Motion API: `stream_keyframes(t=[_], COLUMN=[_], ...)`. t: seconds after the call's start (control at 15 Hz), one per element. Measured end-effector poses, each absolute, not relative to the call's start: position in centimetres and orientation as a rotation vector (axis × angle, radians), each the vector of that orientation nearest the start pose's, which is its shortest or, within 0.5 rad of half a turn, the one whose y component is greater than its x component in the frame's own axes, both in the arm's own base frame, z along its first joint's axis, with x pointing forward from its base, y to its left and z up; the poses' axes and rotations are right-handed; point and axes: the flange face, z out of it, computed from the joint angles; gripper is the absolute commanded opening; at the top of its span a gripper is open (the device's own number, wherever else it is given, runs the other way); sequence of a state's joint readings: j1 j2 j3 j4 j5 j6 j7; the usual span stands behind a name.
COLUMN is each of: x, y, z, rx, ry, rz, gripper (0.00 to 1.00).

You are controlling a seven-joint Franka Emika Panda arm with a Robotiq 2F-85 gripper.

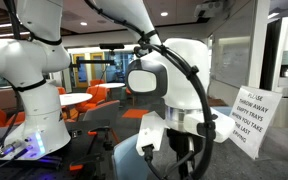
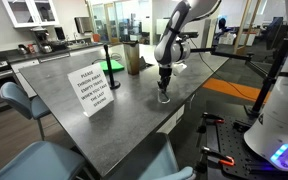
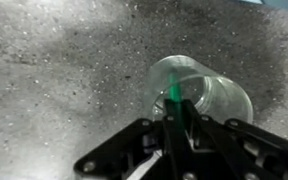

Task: Remove the green pen from the glass cup

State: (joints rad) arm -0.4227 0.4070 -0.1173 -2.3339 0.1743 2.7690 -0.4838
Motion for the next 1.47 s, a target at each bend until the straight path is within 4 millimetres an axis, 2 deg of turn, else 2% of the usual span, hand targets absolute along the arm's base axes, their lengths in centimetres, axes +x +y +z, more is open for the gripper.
stream_keyframes(t=[0.07, 0.33, 0.53, 0.87, 1.07, 1.27, 1.47], x=[44.0, 44.4, 44.8, 44.5, 43.6, 43.0, 43.9], y=[-27.6, -27.7, -27.3, -25.5, -23.8, -22.5, -20.1], z=[16.6, 16.9, 17.8, 22.0, 25.3, 28.5, 30.6], rx=[-3.127, -3.137, -3.150, -3.164, -3.159, -3.254, -3.302], ry=[0.320, 0.299, 0.255, 0.134, 0.004, -0.090, -0.180], rz=[-0.064, -0.071, -0.092, -0.095, 0.050, 0.175, 0.107], gripper=[0.03, 0.03, 0.03, 0.03, 0.03, 0.03, 0.03])
